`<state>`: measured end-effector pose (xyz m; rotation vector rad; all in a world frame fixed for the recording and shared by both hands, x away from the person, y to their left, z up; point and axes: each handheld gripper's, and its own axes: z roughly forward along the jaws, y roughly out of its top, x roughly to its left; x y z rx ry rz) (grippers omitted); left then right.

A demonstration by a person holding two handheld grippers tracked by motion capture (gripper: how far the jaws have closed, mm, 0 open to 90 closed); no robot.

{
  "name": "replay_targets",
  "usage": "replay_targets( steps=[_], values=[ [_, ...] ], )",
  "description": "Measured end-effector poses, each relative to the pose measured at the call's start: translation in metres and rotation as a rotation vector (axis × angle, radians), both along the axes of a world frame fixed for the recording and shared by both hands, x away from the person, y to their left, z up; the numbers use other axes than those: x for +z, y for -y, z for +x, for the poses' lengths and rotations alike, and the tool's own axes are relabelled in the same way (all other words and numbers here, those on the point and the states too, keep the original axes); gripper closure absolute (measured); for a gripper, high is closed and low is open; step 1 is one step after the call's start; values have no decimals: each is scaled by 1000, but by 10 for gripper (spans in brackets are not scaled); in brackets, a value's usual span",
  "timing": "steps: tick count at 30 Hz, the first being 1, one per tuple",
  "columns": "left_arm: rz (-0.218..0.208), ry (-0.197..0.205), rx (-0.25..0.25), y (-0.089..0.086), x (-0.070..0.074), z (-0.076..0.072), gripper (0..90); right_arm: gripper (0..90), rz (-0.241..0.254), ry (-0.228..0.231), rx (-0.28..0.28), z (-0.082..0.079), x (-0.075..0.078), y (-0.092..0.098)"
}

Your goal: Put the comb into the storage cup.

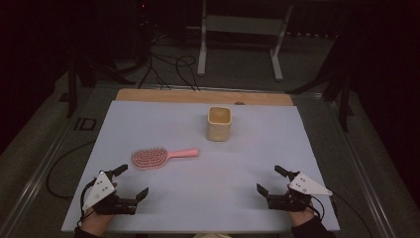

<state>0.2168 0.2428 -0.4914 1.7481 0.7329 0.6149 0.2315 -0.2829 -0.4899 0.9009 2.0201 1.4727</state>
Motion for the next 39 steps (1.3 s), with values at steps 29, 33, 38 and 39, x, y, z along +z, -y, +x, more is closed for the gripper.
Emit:
replay_targets(
  steps=[29, 33, 38, 39],
  values=[
    [-21, -40, -40, 5, 55, 17, 4, 89, 24, 3, 20, 1, 0, -3],
    [-24, -40, -51, 10, 61, 22, 4, 89, 27, 0, 18, 1, 0, -3],
    [-21, -41, -62, 14, 67, 25, 4, 89, 27, -1, 19, 1, 0, -3],
    [-11, -45, -75, 19, 72, 30, 4, 89, 27, -5, 19, 1, 0, -3]
  ],
)
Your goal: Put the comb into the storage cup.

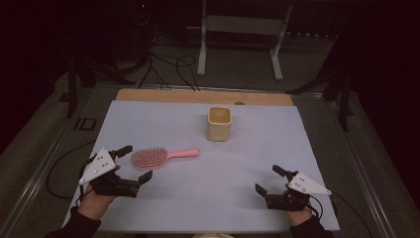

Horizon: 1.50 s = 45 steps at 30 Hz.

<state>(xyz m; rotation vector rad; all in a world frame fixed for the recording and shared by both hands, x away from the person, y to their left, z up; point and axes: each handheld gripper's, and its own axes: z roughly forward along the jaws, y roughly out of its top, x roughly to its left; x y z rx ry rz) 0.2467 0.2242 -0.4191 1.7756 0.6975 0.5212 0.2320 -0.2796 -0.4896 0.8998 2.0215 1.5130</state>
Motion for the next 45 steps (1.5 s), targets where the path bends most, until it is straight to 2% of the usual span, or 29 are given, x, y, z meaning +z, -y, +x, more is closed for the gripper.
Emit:
replay_targets(
  steps=[9, 16, 23, 38, 43, 45],
  values=[
    [-2, -4, -44, 14, 14, 13, 4, 89, 5, 7, 3, 0, 0, 0],
    [-22, -24, -65, 24, 23, 27, 4, 89, 7, 0, 4, 1, 0, 0],
    [-22, -39, -72, 33, 29, 41, 4, 89, 9, -1, 5, 1, 0, 0],
    [44, -66, -79, 65, 35, 71, 4, 89, 10, -6, 7, 1, -1, 0],
    [39, -72, -76, 71, 36, 79, 4, 89, 9, -5, 9, 1, -1, 0],
    [49, -71, -71, 75, 36, 83, 4, 89, 11, -8, 8, 1, -1, 0]
  ],
)
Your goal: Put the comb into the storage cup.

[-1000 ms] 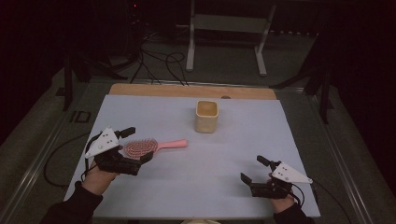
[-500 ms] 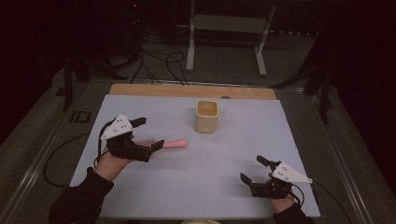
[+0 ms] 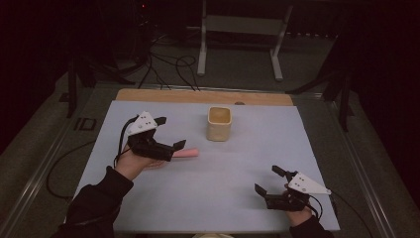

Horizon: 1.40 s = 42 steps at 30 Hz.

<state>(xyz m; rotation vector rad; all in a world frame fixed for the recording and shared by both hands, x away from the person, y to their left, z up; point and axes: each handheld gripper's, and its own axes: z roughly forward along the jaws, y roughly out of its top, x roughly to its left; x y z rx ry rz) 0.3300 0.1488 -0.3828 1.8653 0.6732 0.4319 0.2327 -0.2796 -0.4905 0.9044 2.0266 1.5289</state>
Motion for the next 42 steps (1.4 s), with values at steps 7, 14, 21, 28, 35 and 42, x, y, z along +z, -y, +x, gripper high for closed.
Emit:
replay_targets(
  steps=[7, 14, 21, 28, 35, 42],
  values=[
    [14, -44, 5, 13, -4, 15, 5, 89, 0, 1, 0, 0, 0, 0],
    [4, -68, 26, 24, -12, 27, 5, 89, 1, 1, 3, 0, -1, 0],
    [16, -85, 46, 32, -22, 38, 5, 89, 0, -1, 3, 1, -1, 1],
    [21, -111, 52, 41, -31, 46, 5, 90, 4, -4, 7, 1, -1, 1],
    [29, -137, 76, 44, -39, 52, 28, 90, 2, -8, 9, 1, -2, 0],
    [33, -180, 120, 48, -55, 60, 75, 89, 1, -4, 8, 0, -2, 0]
  ],
)
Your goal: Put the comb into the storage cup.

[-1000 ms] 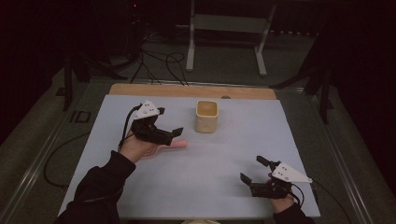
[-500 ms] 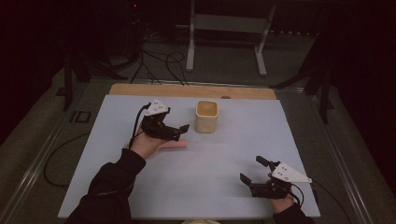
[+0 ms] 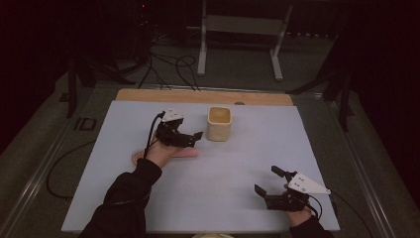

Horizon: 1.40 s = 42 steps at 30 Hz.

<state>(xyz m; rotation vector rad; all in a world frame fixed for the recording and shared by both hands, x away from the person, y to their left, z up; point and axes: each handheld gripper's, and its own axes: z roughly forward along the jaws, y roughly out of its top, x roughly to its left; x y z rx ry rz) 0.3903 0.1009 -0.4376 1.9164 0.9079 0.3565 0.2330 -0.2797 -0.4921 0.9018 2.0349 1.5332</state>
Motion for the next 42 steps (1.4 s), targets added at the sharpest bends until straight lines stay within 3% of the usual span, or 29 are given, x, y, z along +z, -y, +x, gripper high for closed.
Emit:
replay_targets(
  steps=[7, 11, 22, 36, 42],
  values=[
    [34, -64, 12, 3, -12, 5, 183, 90, 6, -3, 1, 1, -1, 1],
    [59, -133, 35, 2, -22, 8, 292, 90, 3, -4, 0, 1, -1, 0],
    [109, -194, 85, 7, -33, 10, 471, 90, 3, -4, 3, 1, -1, 0],
    [188, -263, 120, 13, -40, 13, 807, 89, 4, -4, 1, 1, -1, 1],
    [194, -296, 135, 16, -43, 16, 900, 90, 3, -2, 3, 1, -1, 0]
  ],
)
